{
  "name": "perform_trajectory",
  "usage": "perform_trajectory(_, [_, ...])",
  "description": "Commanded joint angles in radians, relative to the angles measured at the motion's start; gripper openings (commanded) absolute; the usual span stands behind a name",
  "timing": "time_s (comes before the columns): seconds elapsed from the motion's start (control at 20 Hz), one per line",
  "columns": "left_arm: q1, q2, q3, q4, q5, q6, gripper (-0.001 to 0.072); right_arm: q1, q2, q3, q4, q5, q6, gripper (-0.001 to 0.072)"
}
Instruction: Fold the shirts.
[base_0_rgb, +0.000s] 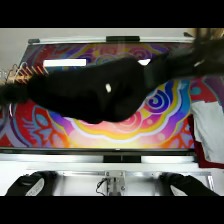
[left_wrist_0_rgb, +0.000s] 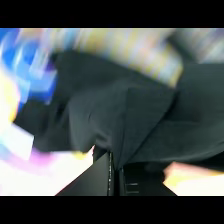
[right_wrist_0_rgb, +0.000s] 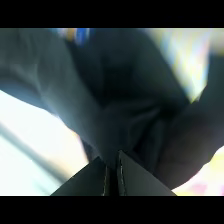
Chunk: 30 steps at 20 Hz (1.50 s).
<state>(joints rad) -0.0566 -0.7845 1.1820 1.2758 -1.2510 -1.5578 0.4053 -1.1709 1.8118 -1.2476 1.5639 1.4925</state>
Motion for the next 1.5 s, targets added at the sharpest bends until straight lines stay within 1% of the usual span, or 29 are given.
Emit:
perform_trajectory(0.0, [0.0,0.009,-0.34,-0.057,0.005,-0.059,0.0064,0.08,-0.045,-0.235,-0.034,0.044,0.047,0.0073])
perform_trajectory(0.05, [0.0,0.009,-0.412,-0.117,0.062,-0.06,0.0064,0.112,-0.072,-0.286,-0.038,0.011,0.06,0.0073])
perform_trajectory(0.1, [0.0,0.009,-0.46,-0.156,0.113,-0.06,0.0064,0.141,-0.11,-0.312,-0.038,0.009,0.069,0.0073])
perform_trajectory(0.25, [0.003,0.009,-0.481,-0.148,0.216,-0.042,0.0065,0.203,-0.198,-0.314,-0.038,0.023,0.068,0.0073])
perform_trajectory(0.3, [0.003,0.008,-0.477,-0.124,0.243,-0.04,0.0065,0.215,-0.206,-0.314,-0.042,0.022,0.072,0.0073])
perform_trajectory(0.4, [0.013,0.008,-0.47,-0.029,0.272,-0.041,0.0065,0.22,-0.199,-0.313,-0.044,0.022,0.1,0.0073])
perform_trajectory(0.5, [0.061,0.008,-0.459,0.045,0.268,-0.041,0.0065,0.219,-0.18,-0.313,-0.053,0.017,0.129,0.0073])
perform_trajectory(0.6, [0.133,0.005,-0.454,0.06,0.244,-0.038,0.007,0.219,-0.163,-0.313,-0.075,-0.019,0.17,0.0073])
perform_trajectory(0.65, [0.158,0.0,-0.454,0.051,0.205,0.016,0.0287,0.219,-0.161,-0.313,-0.071,-0.043,0.185,0.0073])
perform_trajectory(0.7, [0.169,-0.009,-0.452,0.045,0.165,0.065,0.0691,0.22,-0.161,-0.313,-0.069,-0.071,0.202,0.0073])
perform_trajectory(0.8, [0.177,-0.04,-0.417,0.066,0.093,0.143,0.0694,0.22,-0.161,-0.313,-0.069,-0.124,0.23,0.0073])
perform_trajectory(0.85, [0.177,-0.061,-0.376,0.129,0.098,0.159,0.0694,0.22,-0.161,-0.313,-0.069,-0.142,0.246,0.0073])
perform_trajectory(0.9, [0.18,-0.095,-0.308,0.241,0.101,0.127,0.0693,0.22,-0.161,-0.313,-0.067,-0.156,0.266,0.0073])
perform_trajectory(0.95, [0.201,-0.153,-0.225,0.364,0.102,0.068,0.069,0.22,-0.161,-0.313,-0.061,-0.165,0.282,0.0073])
perform_trajectory(1.0, [0.235,-0.22,-0.149,0.447,0.11,0.07,0.0688,0.22,-0.161,-0.313,-0.057,-0.173,0.293,0.0073])
perform_trajectory(1.05, [0.283,-0.309,-0.07,0.492,0.116,0.072,0.0687,0.22,-0.161,-0.313,-0.05,-0.179,0.296,0.0073])
perform_trajectory(1.1, [0.329,-0.398,-0.002,0.5,0.112,0.081,0.0688,0.22,-0.161,-0.313,-0.04,-0.182,0.296,0.0073])
perform_trajectory(1.2, [0.404,-0.57,0.114,0.5,0.076,0.072,0.0684,0.22,-0.161,-0.313,-0.018,-0.173,0.298,0.0073])
perform_trajectory(1.25, [0.429,-0.636,0.152,0.5,0.069,0.054,0.0641,0.22,-0.161,-0.313,-0.009,-0.167,0.299,0.0073])
perform_trajectory(1.3, [0.448,-0.68,0.171,0.5,0.078,0.046,0.0613,0.22,-0.161,-0.313,-0.003,-0.158,0.299,0.0073])
perform_trajectory(1.4, [0.475,-0.732,0.182,0.501,0.127,0.056,0.0614,0.22,-0.161,-0.313,-0.005,-0.148,0.298,0.0073])
perform_trajectory(1.45, [0.48,-0.744,0.182,0.501,0.155,0.08,0.0632,0.22,-0.164,-0.313,-0.017,-0.151,0.299,0.0073])
